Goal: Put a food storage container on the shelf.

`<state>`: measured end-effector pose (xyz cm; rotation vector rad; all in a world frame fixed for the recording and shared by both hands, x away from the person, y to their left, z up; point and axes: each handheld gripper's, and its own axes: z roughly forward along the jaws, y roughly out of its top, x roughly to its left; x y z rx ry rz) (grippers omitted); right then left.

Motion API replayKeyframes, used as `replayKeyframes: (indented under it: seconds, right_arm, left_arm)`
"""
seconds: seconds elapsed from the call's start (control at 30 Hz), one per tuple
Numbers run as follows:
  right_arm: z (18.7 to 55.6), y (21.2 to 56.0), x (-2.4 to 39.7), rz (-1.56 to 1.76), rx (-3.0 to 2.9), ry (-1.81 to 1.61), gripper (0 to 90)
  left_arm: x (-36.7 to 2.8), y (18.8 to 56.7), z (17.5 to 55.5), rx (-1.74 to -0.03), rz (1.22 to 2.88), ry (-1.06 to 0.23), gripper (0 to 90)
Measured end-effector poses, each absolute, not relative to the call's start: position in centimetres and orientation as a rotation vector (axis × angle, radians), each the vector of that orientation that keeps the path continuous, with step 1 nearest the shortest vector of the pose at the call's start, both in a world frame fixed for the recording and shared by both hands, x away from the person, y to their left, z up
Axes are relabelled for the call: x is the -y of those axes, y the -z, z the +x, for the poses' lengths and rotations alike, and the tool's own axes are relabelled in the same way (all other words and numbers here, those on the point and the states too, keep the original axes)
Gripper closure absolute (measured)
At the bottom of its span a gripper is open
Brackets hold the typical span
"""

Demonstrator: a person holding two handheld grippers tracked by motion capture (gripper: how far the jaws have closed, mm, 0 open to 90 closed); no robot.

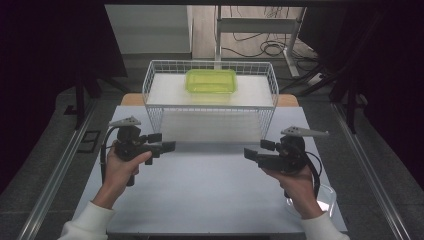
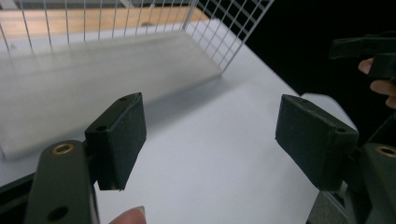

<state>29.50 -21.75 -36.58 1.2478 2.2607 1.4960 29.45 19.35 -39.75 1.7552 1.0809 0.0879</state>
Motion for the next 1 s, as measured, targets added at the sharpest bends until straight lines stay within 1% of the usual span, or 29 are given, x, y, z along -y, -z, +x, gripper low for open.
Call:
replayKeyframes:
  seconds: [0.2,0.43,0.57,0.77,1.0]
  right_arm:
    - [27.5,39.7,22.3,1.227,-2.309,-1.39,22.6]
    - [26.9,42.5,22.8,1.255,-2.344,-1.313,22.6]
    - [26.9,43.5,23.1,1.28,-2.349,-1.291,22.6]
    - [27.0,44.8,22.9,1.293,-2.388,-1.253,23.5]
    - [27.0,44.9,23.0,1.283,-2.404,-1.248,23.6]
  left_arm:
    - [-19.3,41.9,27.4,-1.112,1.8,-0.095,24.3]
    - [-19.2,44.8,25.3,-1.151,1.841,-0.092,24.3]
    - [-19.1,46.2,24.2,-1.181,1.867,-0.098,24.3]
    - [-18.9,46.9,23.9,-1.187,1.886,-0.1,24.2]
    - [-19.0,47.2,24.0,-1.196,1.89,-0.126,23.9]
